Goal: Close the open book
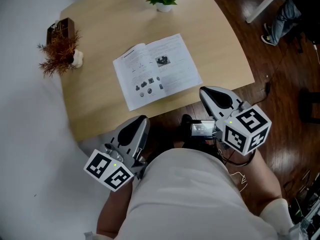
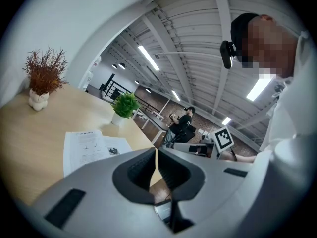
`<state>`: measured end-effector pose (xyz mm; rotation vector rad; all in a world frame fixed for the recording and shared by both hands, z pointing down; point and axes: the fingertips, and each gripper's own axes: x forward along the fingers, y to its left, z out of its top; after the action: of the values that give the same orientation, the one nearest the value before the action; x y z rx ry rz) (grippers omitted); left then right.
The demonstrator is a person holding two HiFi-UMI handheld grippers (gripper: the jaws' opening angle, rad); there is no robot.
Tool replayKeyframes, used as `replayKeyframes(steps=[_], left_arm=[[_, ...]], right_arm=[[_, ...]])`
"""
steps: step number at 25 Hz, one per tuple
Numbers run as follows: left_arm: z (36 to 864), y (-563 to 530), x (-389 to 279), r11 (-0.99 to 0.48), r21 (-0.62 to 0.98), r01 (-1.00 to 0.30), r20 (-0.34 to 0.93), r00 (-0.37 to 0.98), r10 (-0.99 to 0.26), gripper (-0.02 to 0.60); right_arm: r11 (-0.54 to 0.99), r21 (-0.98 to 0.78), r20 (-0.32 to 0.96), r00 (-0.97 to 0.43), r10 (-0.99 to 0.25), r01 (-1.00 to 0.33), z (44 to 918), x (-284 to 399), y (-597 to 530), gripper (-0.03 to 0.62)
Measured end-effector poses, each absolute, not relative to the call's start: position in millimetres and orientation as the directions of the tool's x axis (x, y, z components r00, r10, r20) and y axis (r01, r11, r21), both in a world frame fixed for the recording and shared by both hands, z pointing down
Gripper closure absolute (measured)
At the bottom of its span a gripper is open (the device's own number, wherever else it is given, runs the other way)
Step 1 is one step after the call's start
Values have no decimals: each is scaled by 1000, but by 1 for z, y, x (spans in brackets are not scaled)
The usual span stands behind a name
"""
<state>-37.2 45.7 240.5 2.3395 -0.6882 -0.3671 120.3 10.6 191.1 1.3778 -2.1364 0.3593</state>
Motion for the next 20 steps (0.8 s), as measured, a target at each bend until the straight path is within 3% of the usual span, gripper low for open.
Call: replayKeyframes(steps=[20], left_arm=[[234, 60, -26, -685, 650, -328, -111, 851, -513, 581]], right_arm=[[438, 129, 554, -302, -776, -889, 178, 116, 24, 594]])
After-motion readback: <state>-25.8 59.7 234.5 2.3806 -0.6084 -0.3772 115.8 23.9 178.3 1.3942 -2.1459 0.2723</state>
